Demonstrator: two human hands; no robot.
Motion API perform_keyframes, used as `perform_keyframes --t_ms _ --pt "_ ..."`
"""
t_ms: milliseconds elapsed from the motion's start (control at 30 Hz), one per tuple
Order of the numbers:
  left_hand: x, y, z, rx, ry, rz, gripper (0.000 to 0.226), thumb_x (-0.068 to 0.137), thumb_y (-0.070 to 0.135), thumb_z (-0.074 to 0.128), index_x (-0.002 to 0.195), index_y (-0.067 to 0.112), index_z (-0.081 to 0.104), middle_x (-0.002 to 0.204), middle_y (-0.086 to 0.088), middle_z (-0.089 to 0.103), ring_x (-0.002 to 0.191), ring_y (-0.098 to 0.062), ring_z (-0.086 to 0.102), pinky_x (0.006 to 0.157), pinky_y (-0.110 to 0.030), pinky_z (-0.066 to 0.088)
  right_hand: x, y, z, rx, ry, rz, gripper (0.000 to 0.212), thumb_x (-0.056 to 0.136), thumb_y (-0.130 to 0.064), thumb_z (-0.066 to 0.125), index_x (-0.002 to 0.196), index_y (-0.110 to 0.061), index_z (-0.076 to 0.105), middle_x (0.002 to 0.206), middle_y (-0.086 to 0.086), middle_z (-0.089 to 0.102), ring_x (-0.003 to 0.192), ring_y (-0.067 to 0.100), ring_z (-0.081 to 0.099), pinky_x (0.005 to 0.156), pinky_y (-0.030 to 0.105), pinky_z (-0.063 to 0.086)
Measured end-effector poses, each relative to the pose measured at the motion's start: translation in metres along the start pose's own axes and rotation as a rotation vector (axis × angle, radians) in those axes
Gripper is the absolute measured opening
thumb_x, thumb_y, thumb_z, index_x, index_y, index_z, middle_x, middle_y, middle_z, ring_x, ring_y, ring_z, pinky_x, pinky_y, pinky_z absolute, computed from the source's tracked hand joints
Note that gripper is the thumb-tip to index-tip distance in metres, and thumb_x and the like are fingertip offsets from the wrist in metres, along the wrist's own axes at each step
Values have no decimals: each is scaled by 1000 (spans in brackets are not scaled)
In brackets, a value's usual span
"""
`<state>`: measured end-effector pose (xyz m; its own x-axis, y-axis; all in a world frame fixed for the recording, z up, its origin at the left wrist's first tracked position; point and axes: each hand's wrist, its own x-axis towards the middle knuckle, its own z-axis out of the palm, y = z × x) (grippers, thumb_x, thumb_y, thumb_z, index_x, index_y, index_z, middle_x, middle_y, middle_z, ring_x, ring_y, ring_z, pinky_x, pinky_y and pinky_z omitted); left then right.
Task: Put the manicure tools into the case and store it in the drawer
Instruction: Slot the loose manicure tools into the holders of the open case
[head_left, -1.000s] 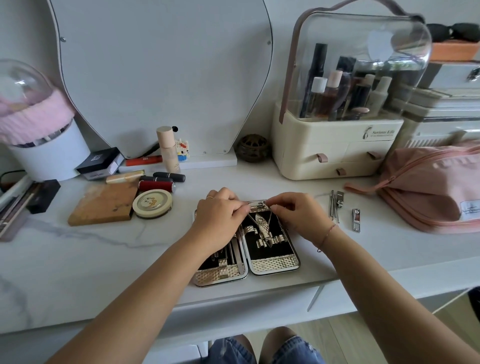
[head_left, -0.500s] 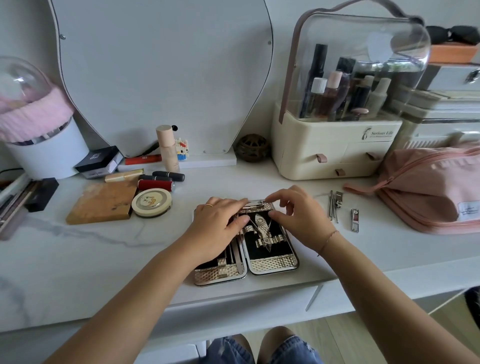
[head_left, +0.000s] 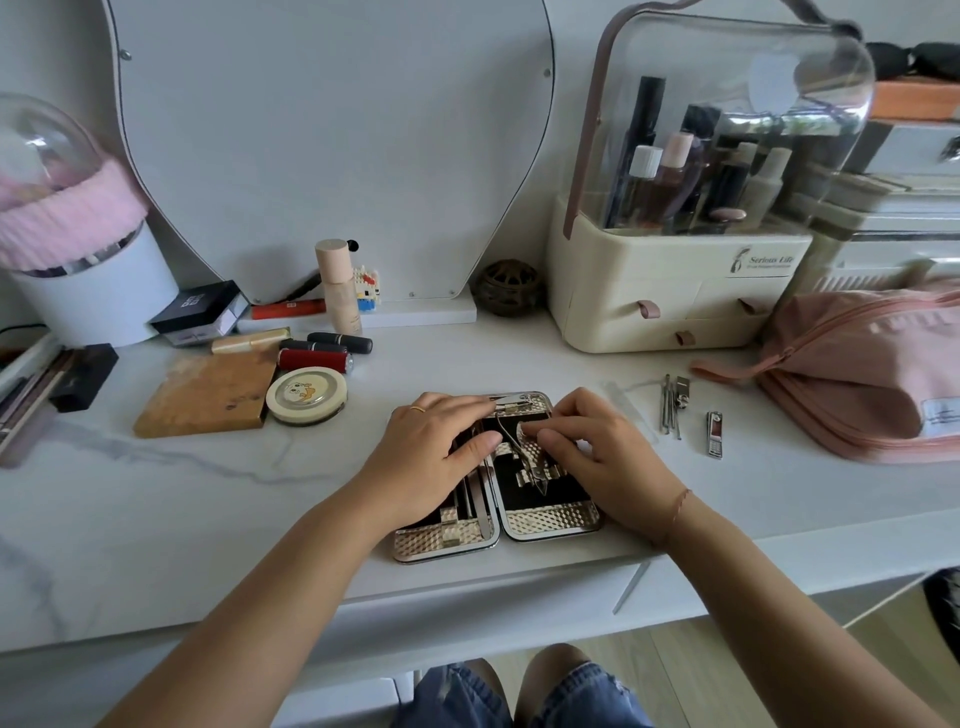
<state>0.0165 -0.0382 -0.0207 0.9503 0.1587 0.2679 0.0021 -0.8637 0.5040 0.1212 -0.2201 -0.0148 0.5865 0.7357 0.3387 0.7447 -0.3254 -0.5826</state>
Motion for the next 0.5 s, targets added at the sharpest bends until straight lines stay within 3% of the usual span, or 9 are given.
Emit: perform_keyframes --t_ms 67,200,333,500 --pt "0 0 0 -11 1 -5 60 84 60 31 133 28 47 137 13 48 128 -7 34 107 -41 29 0 0 0 -7 -5 0 36 92 -40 48 104 -17 72 91 -3 50 89 12 51 83 26 41" --pt "0 -1 1 -21 14 -2 69 79 66 24 131 29 48 135 14 49 126 -6 35 106 -41 30 0 2 -1 -116 -17 -90 71 87 -66 26 96 -13 73 88 -5 49 85 8 44 80 23 38" --pt "1 1 2 -18 32 -2 70 78 67 23 130 28 51 134 13 51 125 -7 37 105 -42 31 0 4 -3 -181 -40 -166 63 90 -60 24 100 -20 72 88 -3 51 85 12 43 80 21 34" --pt "1 1 2 0 27 0 71 78 67 22 130 27 51 134 13 51 125 -8 37 105 -42 30 5 9 -2 -148 -29 -172 64 90 -60 26 91 -16 72 87 -4 54 84 13 46 80 21 35"
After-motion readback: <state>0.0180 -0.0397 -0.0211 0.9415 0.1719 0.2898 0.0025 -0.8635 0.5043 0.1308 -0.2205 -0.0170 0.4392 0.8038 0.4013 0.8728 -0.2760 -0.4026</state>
